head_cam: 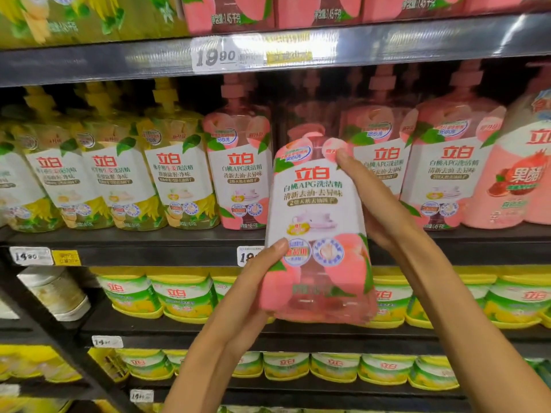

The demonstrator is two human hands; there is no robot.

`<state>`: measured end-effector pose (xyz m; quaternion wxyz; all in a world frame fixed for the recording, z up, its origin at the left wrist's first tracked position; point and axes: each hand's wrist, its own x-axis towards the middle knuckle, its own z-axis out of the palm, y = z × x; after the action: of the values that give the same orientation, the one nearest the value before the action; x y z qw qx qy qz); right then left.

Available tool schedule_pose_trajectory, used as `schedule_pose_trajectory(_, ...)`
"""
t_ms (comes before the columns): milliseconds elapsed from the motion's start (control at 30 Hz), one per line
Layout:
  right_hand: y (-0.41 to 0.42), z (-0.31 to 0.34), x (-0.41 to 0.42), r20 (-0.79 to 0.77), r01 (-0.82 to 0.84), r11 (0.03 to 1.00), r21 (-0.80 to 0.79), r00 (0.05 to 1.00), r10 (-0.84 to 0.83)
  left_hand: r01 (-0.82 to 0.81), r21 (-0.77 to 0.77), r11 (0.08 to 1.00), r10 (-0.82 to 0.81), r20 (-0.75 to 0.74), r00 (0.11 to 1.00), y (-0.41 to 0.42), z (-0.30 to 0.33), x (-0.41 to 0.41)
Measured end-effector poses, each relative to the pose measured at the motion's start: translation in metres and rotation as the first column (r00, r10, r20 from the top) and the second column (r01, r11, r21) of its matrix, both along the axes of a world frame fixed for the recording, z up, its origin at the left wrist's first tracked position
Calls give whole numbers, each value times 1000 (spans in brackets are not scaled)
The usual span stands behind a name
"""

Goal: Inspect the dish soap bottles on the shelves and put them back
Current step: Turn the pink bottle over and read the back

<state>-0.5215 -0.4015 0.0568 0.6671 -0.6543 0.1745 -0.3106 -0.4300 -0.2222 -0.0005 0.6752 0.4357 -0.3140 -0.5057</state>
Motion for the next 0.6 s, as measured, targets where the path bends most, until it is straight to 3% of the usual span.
schedule_pose_trajectory(167, 6, -1, -1, -65, -16, 975, 223, 997, 31, 80, -71, 994, -86, -85, 993, 7, 17, -3)
schedule_pose_trajectory(200, 7, 0, 0, -73, -18, 976, 216, 997, 35, 93, -77, 993, -100, -97, 990, 6, 21, -4)
schedule_pose_trajectory(300, 6, 0, -4, 92, -64, 982, 176, 995, 48, 110, -94, 990, -119, -104, 987, 6, 25, -3)
schedule_pose_trajectory(367, 10, 0, -3, 1, -23, 994, 105, 1000, 23, 102, -119, 988, -117, -129, 985, 5, 26, -3)
schedule_pose_trajectory(433, 15, 0, -2, -54, -10, 974, 225, 998, 23, 100, -117, 988, -117, -146, 982, 7, 22, -1)
schedule_pose_trajectory(533, 14, -7, -7, -49, 37, 978, 206, 998, -27, 70, -65, 995, -79, -148, 986, 2, 19, 1)
schedule_pose_trajectory(600, 14, -6, -3, 34, 65, 982, 178, 997, -72, 41, 17, 999, -40, -64, 997, -5, 19, 2)
